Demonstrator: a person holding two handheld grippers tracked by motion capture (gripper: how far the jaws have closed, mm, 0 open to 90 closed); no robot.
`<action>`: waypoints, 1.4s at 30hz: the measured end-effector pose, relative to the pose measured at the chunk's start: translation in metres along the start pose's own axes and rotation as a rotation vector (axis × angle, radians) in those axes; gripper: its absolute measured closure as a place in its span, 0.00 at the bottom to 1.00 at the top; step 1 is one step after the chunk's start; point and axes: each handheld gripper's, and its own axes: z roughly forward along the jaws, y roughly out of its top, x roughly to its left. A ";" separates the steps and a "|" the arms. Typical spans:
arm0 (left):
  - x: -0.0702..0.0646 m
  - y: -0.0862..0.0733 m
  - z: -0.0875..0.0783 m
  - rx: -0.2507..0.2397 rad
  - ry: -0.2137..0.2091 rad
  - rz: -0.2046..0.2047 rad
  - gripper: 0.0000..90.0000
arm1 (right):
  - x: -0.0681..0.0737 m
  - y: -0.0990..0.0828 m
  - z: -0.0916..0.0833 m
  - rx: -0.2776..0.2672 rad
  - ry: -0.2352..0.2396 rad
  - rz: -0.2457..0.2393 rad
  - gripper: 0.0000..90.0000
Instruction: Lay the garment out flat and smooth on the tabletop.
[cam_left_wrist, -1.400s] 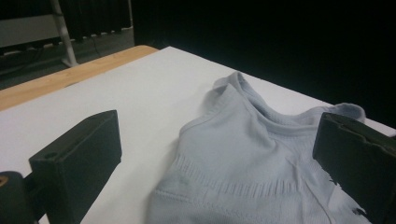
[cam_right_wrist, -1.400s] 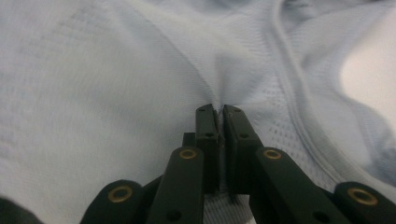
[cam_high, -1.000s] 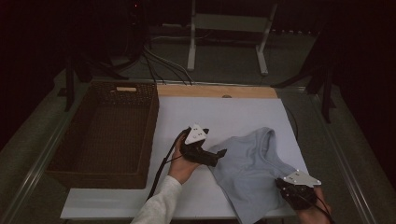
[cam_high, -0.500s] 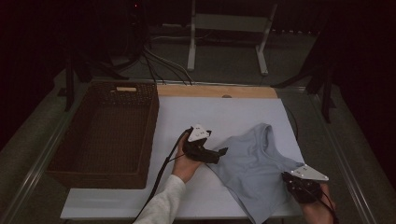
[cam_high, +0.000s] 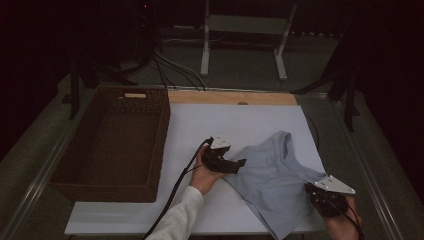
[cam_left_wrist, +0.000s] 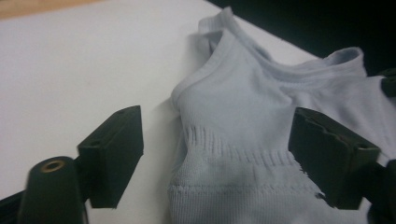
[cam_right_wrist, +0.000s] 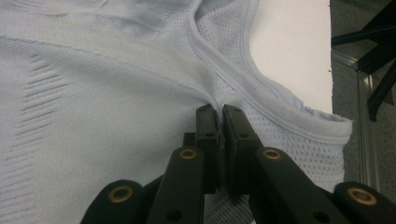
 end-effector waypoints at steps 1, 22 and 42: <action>0.000 0.000 0.003 0.012 0.004 -0.006 0.24 | 0.000 0.000 0.000 -0.002 0.000 -0.001 0.96; -0.003 0.006 0.018 0.106 -0.071 -0.018 0.93 | 0.004 0.000 -0.003 -0.034 0.002 -0.030 0.96; 0.000 0.026 -0.004 0.024 -0.032 0.006 0.97 | 0.019 0.001 -0.009 -0.076 0.031 -0.056 0.49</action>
